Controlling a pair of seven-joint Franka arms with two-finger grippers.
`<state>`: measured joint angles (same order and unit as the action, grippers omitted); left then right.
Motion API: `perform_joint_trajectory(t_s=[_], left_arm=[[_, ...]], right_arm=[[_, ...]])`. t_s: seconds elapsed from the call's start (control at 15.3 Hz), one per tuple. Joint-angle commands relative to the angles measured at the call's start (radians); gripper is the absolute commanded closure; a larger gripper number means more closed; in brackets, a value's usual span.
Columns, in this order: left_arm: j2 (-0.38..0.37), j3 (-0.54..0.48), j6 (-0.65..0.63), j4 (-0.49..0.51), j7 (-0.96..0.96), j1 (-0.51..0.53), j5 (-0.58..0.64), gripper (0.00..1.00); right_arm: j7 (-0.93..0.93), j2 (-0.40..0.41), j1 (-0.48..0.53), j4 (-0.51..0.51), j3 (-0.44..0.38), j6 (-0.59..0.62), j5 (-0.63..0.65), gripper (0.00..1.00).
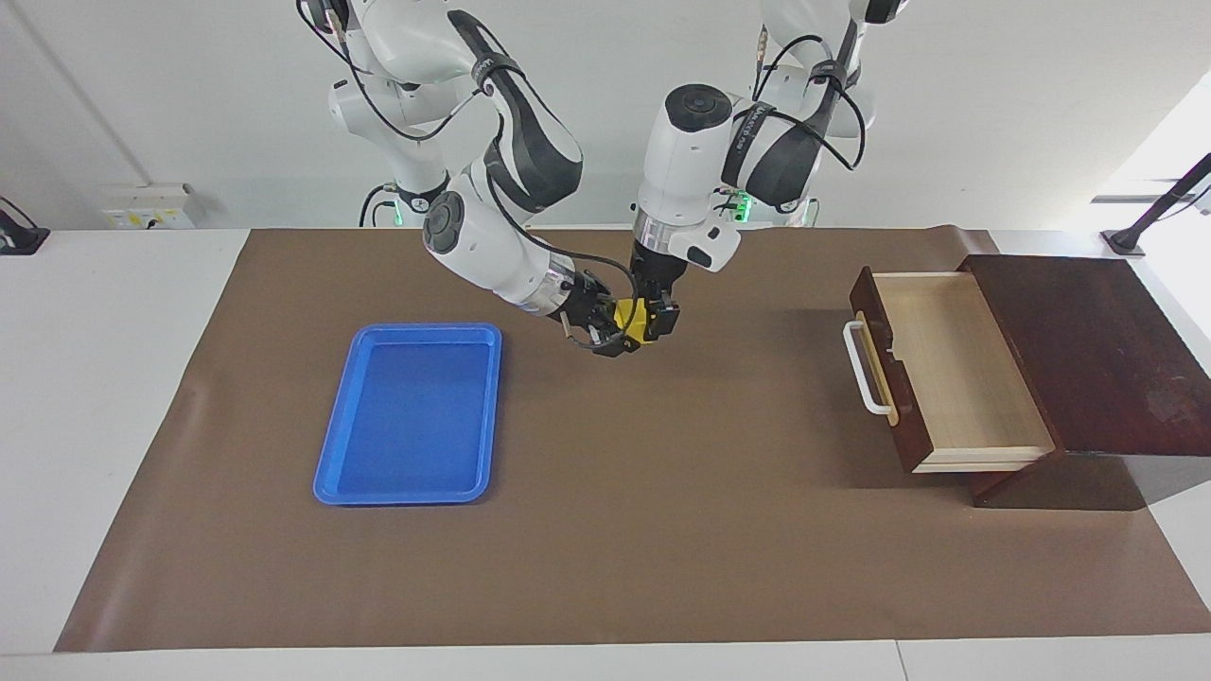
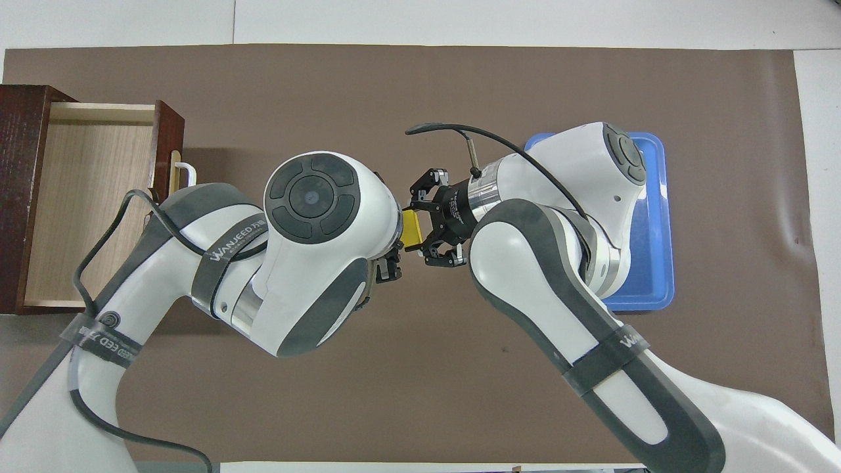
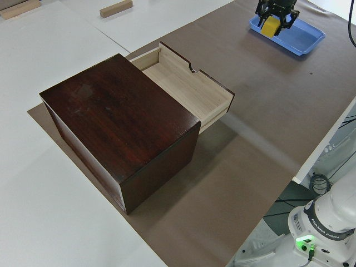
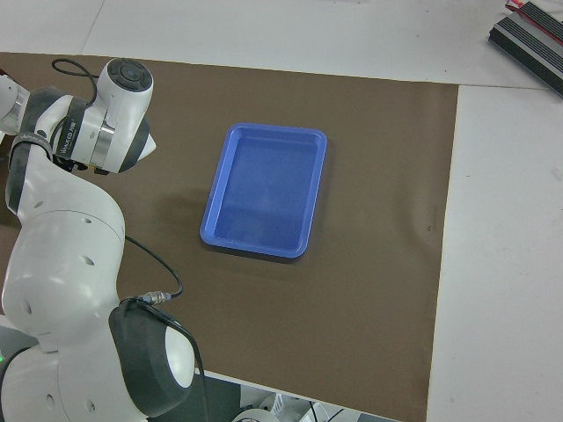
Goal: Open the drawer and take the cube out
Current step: 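Carry the cube with the right gripper while the left gripper withdraws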
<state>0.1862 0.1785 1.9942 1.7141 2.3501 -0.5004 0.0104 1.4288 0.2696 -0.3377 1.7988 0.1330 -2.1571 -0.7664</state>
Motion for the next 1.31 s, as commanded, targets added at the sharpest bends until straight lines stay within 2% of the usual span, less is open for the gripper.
perform_joint_trajectory(t_s=[0.0,0.2,0.46,0.66,1.24], left_arm=[[-0.008,-0.004,-0.069,-0.013,-0.111,0.077,0.03,0.0],[-0.01,-0.004,-0.068,0.013,-0.305,0.216,0.03,0.0],[-0.007,-0.004,0.012,0.06,-0.44,0.368,0.037,0.0],[-0.011,-0.004,0.083,0.133,-0.471,0.446,0.109,0.0],[-0.011,-0.004,0.067,0.14,-0.707,0.611,0.138,0.0]], right_arm=[[0.013,0.008,0.016,-0.027,0.008,0.014,-0.021,1.0],[0.012,0.01,0.046,-0.027,0.008,0.022,-0.027,1.0],[-0.04,0.016,0.215,-0.026,0.007,0.083,-0.025,1.0],[-0.112,0.026,0.301,-0.007,0.002,0.092,-0.013,1.0],[-0.347,-0.046,0.447,0.227,-0.003,0.105,0.024,1.0]])
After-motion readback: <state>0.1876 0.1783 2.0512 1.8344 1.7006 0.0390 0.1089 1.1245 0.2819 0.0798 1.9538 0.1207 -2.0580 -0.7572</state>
